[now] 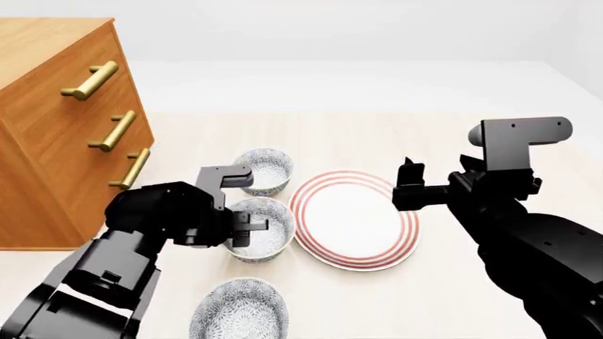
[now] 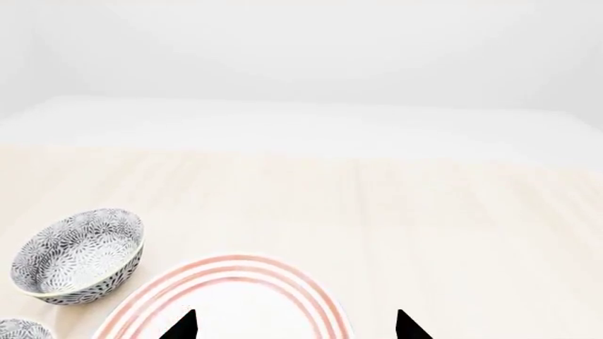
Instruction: Stack the bowl in the middle on the bowl at the back.
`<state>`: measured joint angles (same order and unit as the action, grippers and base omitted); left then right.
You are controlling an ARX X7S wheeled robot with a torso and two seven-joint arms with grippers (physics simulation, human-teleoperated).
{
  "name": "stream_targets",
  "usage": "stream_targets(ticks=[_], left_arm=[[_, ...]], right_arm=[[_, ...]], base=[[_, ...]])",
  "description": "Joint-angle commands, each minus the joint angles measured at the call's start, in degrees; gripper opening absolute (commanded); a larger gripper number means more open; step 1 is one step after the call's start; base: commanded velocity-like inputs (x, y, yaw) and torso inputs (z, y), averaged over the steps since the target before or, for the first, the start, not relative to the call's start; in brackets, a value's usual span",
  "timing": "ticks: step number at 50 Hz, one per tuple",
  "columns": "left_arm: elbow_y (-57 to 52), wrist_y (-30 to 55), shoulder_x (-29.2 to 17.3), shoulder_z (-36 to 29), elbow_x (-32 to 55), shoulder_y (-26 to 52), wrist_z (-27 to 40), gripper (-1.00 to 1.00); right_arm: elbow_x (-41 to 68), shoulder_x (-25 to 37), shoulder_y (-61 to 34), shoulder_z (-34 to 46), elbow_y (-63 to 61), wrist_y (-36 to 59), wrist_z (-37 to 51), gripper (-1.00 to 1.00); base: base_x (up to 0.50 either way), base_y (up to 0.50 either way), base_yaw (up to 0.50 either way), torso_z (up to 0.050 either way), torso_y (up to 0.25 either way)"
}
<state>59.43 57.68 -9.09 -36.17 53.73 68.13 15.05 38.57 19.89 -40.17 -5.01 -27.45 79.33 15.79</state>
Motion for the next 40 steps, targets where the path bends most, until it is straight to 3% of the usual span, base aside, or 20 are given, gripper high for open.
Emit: stream_targets(ticks=[1,17,40], left_arm=[[-1.8,0.1,-1.8,0.0,-3.0,-0.9,0.4,-1.0],[-20.0,10.0,-10.0,9.2,7.3,-3.7,10.5,-1.0],[-28.3,18.7,-12.5,24.0,23.0,-3.2,25.5,-1.0]], right_arm=[[0.2,0.1,-0.1,0.4,0.3,-0.4,0.3,1.0],[0.8,0.1,-1.4,1.0,0.6,0.0,1.0,1.0],[1.7,0.4,-1.7,0.9,0.4,-0.1,1.8,1.0]], base=[[0.0,0.0,0.0,0.0,0.0],[0.0,0.0,0.0,0.0,0.0],[0.0,0.0,0.0,0.0,0.0]])
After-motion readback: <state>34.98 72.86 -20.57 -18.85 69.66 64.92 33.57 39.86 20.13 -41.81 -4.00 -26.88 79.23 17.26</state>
